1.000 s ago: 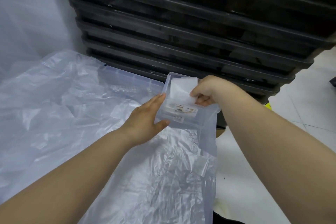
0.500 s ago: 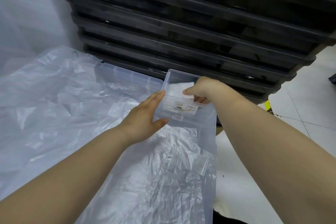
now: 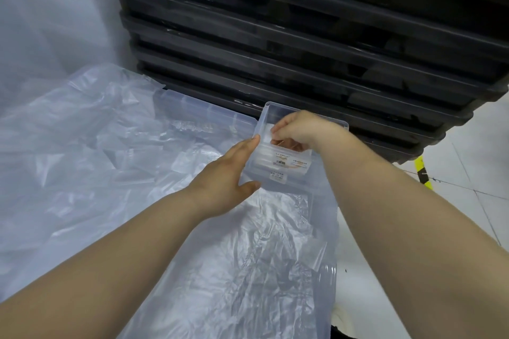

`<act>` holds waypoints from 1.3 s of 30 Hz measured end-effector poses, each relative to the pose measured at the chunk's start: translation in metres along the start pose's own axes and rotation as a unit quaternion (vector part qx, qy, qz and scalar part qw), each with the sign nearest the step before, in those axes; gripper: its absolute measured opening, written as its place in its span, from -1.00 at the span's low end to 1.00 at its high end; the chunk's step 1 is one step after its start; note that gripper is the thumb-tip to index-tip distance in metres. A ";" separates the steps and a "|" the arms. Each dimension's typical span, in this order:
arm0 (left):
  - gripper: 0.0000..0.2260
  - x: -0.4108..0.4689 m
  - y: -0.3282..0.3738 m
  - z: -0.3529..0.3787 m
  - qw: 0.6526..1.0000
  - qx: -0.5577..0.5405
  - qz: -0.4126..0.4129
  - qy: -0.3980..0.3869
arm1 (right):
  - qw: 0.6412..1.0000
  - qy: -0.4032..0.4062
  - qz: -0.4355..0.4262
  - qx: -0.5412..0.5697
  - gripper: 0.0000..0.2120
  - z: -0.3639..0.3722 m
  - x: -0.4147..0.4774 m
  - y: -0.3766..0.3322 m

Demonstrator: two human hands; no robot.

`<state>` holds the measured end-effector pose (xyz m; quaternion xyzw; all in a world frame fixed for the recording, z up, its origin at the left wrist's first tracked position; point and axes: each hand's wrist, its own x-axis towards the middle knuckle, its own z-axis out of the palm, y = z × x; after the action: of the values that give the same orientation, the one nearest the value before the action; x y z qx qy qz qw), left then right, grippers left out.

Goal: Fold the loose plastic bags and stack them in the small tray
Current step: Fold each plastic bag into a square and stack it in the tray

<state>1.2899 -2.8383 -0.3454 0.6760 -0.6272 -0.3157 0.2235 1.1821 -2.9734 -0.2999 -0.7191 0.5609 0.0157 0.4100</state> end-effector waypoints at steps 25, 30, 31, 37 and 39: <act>-0.45 -0.135 -0.026 -0.023 0.943 0.303 -0.042 -0.133 | 0.984 0.020 -0.105 -0.140 -0.62 0.102 -0.111 0.046; -0.30 -0.164 -0.042 -0.012 0.929 0.315 -0.063 -0.186 | 0.974 0.042 -0.092 -0.201 -0.56 0.114 -0.107 0.043; -0.30 -0.163 -0.042 -0.010 0.931 0.315 -0.057 -0.176 | 0.974 0.045 -0.088 -0.202 -0.57 0.115 -0.106 0.042; -0.35 -0.155 -0.048 -0.012 0.936 0.315 -0.028 -0.156 | 0.981 0.054 -0.070 -0.171 -0.72 0.119 -0.101 0.036; -0.36 -0.153 -0.047 -0.014 0.938 0.312 -0.022 -0.150 | 0.980 0.067 -0.089 -0.164 -0.78 0.118 -0.099 0.036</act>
<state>1.3308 -2.6829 -0.3463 0.6701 -0.7055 -0.2067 -0.1026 1.1671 -2.8245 -0.3509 -0.8231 0.5107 0.0225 0.2473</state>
